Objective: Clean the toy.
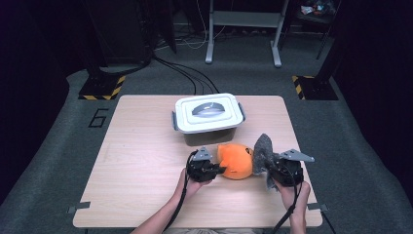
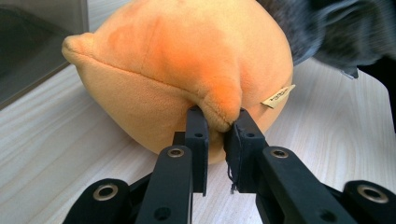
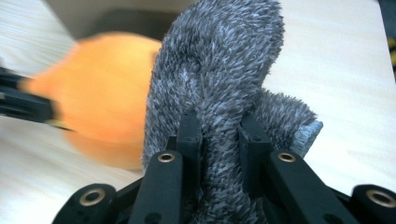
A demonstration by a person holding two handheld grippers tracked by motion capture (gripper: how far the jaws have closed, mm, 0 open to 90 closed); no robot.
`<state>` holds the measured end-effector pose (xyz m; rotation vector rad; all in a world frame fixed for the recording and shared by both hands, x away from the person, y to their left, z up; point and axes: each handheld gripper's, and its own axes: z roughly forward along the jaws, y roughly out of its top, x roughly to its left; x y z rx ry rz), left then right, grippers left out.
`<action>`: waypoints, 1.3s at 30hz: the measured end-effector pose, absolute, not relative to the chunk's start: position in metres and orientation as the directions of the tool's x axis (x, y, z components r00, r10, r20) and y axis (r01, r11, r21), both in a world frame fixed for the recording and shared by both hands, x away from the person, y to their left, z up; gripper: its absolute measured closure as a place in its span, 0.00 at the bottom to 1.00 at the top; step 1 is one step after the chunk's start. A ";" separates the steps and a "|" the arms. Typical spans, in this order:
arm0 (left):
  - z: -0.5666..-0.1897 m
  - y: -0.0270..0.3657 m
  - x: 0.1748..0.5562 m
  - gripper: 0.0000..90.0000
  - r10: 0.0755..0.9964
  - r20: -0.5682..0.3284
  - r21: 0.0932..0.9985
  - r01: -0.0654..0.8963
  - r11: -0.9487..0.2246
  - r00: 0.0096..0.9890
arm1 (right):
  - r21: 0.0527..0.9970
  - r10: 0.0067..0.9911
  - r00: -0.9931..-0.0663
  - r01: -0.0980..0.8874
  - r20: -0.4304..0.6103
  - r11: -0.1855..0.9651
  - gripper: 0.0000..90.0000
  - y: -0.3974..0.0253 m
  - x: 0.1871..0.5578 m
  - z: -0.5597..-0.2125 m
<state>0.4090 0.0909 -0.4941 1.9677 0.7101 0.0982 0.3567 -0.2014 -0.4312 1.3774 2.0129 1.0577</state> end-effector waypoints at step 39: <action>-0.505 0.069 0.388 0.79 0.560 0.070 0.856 0.238 -0.459 0.826 | 0.789 0.887 -0.462 0.551 0.015 0.273 0.82 -0.166 0.373 -0.438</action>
